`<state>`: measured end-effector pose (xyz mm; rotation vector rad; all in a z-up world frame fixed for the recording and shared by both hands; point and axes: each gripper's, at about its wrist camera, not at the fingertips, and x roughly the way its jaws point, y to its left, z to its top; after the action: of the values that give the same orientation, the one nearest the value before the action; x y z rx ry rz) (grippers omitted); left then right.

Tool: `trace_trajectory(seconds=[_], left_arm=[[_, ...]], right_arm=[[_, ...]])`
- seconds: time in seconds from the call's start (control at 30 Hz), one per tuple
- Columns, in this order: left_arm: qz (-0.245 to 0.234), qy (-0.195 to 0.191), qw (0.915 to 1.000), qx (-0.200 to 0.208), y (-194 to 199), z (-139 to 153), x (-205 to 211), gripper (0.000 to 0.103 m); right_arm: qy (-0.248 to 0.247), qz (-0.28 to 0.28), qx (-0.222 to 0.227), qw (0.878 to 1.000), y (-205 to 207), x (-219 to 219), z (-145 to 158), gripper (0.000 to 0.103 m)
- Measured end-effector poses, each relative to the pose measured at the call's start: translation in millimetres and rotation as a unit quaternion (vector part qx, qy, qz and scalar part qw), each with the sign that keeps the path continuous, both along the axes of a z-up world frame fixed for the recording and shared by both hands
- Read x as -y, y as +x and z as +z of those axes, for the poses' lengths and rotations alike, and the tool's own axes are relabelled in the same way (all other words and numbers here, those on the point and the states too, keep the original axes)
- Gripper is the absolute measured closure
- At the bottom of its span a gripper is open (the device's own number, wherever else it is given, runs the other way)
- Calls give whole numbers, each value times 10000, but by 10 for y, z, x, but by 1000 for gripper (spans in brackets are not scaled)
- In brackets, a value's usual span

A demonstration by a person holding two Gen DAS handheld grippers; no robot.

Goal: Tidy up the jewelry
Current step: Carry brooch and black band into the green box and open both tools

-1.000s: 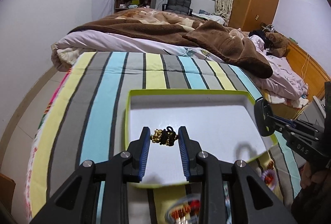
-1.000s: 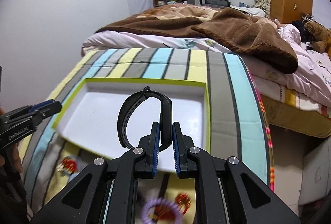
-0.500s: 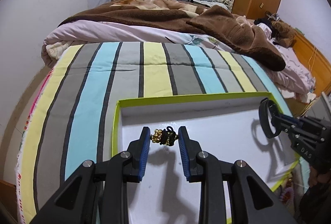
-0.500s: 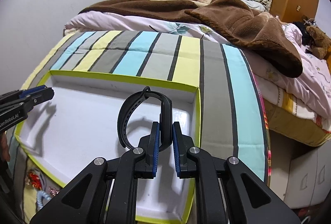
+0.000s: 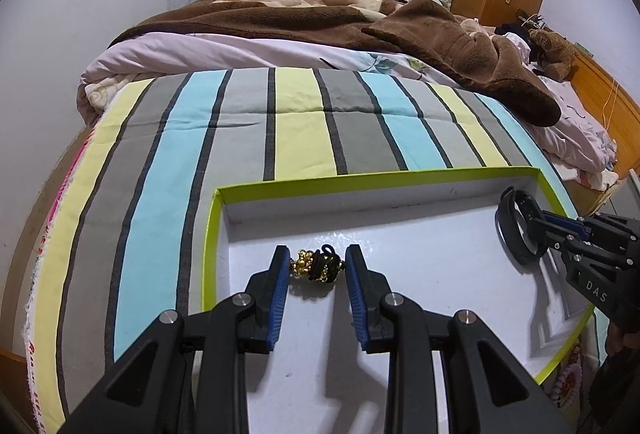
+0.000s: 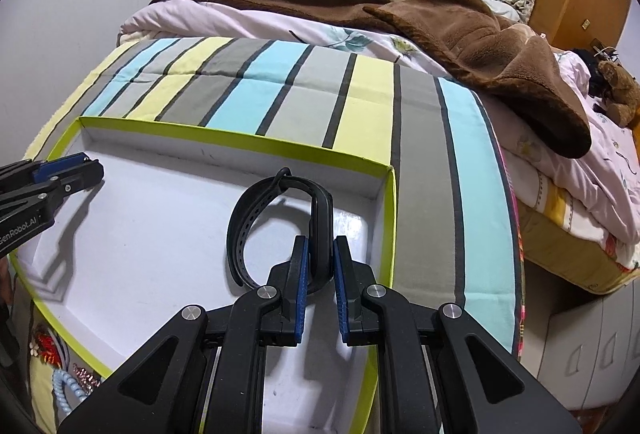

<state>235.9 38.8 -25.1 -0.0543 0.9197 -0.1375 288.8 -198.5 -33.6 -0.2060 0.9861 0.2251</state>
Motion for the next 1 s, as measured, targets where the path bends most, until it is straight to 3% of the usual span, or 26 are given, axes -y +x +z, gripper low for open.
trace_trajectory(seconds=[0.27, 0.4, 0.63, 0.7, 0.87, 1.0], left_arm=[[-2, 88, 10000, -39, 12, -5, 32, 72], [-14, 27, 10000, -38, 10, 7, 34, 64], [-31, -201, 9998, 54, -50, 83, -3, 60], [-42, -202, 9997, 135, -98, 144, 9, 60], [-58, -341, 9989, 331, -285, 330, 17, 59], [-55, -385, 9977, 553, -532, 479, 7, 50]], right_arm=[[-27, 18, -36, 10000, 20, -7, -17, 90], [-18, 41, -7, 10000, 9, -12, -8, 90], [210, 65, 115, 9997, -43, 1, 66, 79], [279, 36, 204, 9994, -79, 11, 120, 69], [557, 32, 393, 9977, -236, 70, 297, 68], [766, 73, 600, 9952, -466, 159, 449, 68]])
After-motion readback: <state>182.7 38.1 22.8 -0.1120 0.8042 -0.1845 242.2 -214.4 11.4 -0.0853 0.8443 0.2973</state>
